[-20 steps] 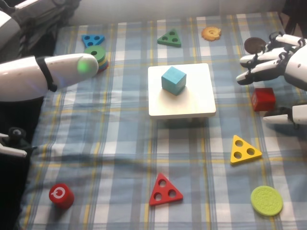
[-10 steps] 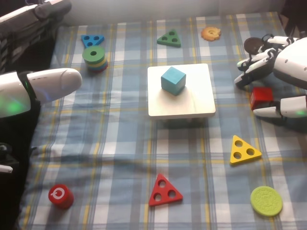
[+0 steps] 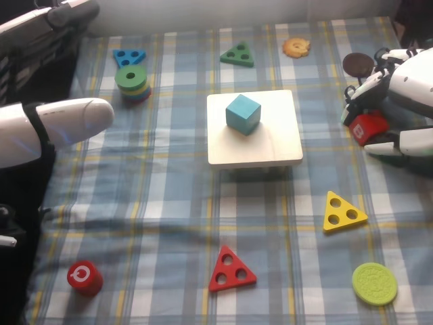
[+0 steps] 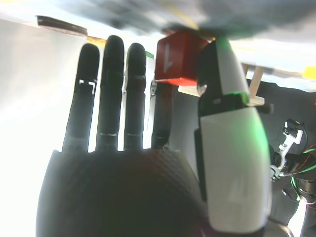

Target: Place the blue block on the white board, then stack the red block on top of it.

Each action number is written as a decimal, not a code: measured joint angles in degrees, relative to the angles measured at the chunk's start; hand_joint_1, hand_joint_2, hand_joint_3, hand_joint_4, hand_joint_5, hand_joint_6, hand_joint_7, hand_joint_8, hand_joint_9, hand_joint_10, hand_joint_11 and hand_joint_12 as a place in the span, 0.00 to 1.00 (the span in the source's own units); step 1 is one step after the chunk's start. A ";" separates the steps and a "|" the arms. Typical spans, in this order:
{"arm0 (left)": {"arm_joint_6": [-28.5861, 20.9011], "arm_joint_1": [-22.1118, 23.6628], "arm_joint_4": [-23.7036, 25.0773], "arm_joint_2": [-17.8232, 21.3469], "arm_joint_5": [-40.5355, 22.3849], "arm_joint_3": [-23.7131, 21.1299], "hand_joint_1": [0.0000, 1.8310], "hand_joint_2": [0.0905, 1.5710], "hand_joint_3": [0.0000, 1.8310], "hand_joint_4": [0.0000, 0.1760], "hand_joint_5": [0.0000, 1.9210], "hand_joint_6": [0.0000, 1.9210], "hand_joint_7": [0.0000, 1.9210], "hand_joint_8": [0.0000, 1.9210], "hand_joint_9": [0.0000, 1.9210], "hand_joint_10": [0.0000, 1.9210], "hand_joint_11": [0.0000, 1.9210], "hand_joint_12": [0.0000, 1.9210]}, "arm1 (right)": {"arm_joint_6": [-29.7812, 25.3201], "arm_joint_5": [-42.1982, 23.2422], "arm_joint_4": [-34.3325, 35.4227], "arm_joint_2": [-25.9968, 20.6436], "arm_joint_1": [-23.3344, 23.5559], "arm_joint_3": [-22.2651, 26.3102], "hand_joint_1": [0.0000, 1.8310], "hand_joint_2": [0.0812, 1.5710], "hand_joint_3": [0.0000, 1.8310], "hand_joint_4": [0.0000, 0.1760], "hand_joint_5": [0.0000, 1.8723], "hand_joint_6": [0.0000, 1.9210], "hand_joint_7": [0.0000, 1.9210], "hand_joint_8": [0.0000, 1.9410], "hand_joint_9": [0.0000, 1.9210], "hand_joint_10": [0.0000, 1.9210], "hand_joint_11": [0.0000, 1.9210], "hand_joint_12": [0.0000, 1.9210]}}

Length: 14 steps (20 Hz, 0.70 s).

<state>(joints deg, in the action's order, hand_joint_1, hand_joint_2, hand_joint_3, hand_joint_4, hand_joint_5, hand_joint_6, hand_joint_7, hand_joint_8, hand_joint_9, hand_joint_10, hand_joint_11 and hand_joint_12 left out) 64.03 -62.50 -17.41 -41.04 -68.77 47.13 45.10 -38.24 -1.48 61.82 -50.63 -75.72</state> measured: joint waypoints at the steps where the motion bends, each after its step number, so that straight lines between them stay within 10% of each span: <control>1: -0.02 -0.20 -0.17 0.00 0.15 0.00 0.44 0.53 0.00 0.63 0.18 0.00 0.14 0.00 0.09 0.00 0.00 0.21 | 0.04 0.00 0.02 -0.02 0.02 -0.02 0.56 0.65 0.00 0.00 0.48 0.02 0.38 0.00 0.38 0.00 0.16 0.48; 4: -0.09 -0.68 -0.61 0.00 -0.13 0.00 0.44 0.53 0.00 0.56 0.18 0.00 0.14 0.00 0.10 0.00 0.00 0.23 | 0.04 0.09 0.20 -0.04 0.02 -0.02 0.56 0.64 0.00 0.00 0.47 0.01 0.37 0.00 0.38 0.00 0.16 0.47; 5: -0.13 -0.83 -0.70 0.00 -0.26 0.00 0.44 0.53 0.00 0.55 0.18 0.00 0.14 0.00 0.09 0.00 0.00 0.22 | 0.04 0.13 0.17 -0.04 0.02 -0.02 0.58 0.67 0.00 0.06 0.53 0.38 0.38 0.00 0.38 0.00 0.16 0.48; 6: -0.28 -0.83 -0.85 0.00 -0.20 -0.02 0.44 0.53 0.00 0.60 0.18 0.00 0.14 0.00 0.09 0.00 0.00 0.21 | -0.04 0.02 0.33 -0.04 0.00 -0.02 0.60 0.69 0.00 0.00 0.53 0.48 0.39 0.00 0.38 0.00 0.16 0.48; 9: -0.48 -1.14 -1.14 0.00 -0.13 -0.02 0.44 0.54 0.00 0.48 0.19 0.00 0.14 0.00 0.10 0.00 0.00 0.23 | 0.00 -0.02 0.31 -0.17 0.02 -0.02 0.64 0.68 0.00 0.00 0.55 0.46 0.43 0.01 0.39 0.00 0.15 0.47; 14: -0.50 -1.14 -1.27 0.00 -0.26 0.00 0.43 0.53 0.00 0.56 0.19 0.00 0.15 0.00 0.10 0.00 0.00 0.23 | 0.04 1.68 -3.65 -0.90 2.62 0.83 0.64 0.66 0.00 0.00 0.58 0.41 0.45 0.00 0.40 0.00 0.14 0.50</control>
<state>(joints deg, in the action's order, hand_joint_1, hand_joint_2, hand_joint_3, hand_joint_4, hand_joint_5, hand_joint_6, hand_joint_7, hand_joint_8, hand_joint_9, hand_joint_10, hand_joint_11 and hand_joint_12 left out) 63.53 -63.64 -18.68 -41.04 -69.04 47.13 45.15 -36.56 -5.13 60.93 -48.01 -74.89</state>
